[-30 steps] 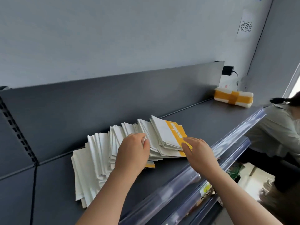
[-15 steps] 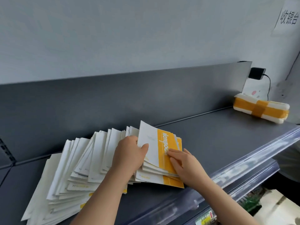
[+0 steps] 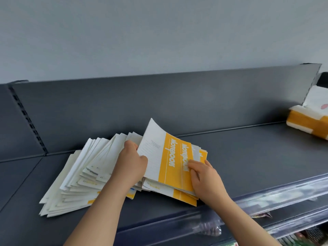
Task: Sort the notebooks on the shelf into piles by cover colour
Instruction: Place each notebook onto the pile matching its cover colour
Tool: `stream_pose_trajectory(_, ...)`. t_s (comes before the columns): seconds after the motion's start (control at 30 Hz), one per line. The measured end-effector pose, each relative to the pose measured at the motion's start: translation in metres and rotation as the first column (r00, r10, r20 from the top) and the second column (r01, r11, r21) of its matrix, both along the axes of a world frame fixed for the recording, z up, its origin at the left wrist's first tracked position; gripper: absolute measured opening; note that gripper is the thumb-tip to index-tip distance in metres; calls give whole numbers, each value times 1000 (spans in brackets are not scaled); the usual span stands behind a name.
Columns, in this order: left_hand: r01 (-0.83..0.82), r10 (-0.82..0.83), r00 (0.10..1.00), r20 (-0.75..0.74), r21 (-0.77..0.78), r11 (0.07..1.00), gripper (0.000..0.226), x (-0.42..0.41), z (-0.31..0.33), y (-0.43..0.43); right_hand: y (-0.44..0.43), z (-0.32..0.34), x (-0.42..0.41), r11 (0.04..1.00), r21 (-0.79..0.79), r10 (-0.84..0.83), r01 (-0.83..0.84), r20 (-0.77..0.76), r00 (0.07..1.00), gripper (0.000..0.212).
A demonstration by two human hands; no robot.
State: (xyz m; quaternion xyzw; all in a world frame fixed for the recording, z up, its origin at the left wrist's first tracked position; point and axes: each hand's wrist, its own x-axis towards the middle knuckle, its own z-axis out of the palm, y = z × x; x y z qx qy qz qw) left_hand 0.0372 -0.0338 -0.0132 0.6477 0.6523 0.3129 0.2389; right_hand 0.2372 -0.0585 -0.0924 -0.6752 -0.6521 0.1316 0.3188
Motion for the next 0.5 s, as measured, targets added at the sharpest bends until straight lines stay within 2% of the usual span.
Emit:
stream_pose_trajectory(0.13, -27, 27, 1000, 1, -20, 999, 16, 0, -2, -4, -6, 5, -4, 994, 21, 106, -105, -17, 994, 35)
stream_pose_trajectory(0.27, -36, 37, 999, 32, -20, 999, 21, 1, -6, -6, -7, 5, -2, 996, 36, 82, -80, -64, 995, 36)
stream_pose_trajectory(0.4, -57, 56, 997, 44, 11, 998, 25, 2, -7, -9, -5, 6, -2, 996, 26, 90, -89, -13, 996, 34)
stream_pose_trajectory(0.5, -85, 80, 984, 158, 24, 996, 27, -2, -7, -15, -4, 13, -6, 993, 38, 111, -111, -12, 994, 31)
